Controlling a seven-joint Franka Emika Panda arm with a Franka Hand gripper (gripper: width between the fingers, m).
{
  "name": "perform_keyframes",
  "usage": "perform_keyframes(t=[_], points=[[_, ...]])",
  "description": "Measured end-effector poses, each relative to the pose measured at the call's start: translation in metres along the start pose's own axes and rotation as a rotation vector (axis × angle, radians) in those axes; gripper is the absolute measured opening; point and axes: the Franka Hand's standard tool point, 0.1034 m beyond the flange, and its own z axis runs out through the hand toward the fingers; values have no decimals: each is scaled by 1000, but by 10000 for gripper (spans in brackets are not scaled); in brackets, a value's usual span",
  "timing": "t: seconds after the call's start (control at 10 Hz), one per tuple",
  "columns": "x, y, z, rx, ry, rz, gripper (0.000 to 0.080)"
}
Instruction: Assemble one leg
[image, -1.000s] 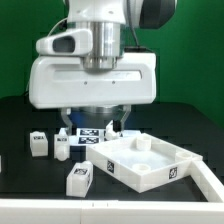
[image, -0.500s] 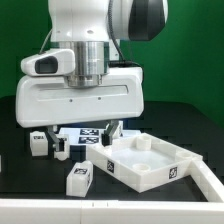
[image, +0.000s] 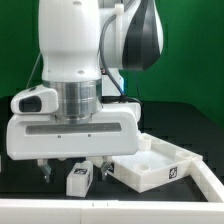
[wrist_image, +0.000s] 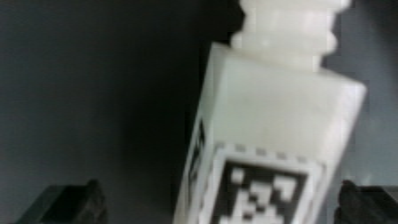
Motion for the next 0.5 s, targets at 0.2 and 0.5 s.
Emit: perform_keyframes(t=[0.2, 0.5], points=[[2, -1, 0, -3, 9, -4, 596], [2, -1, 1, -3, 9, -4, 302]])
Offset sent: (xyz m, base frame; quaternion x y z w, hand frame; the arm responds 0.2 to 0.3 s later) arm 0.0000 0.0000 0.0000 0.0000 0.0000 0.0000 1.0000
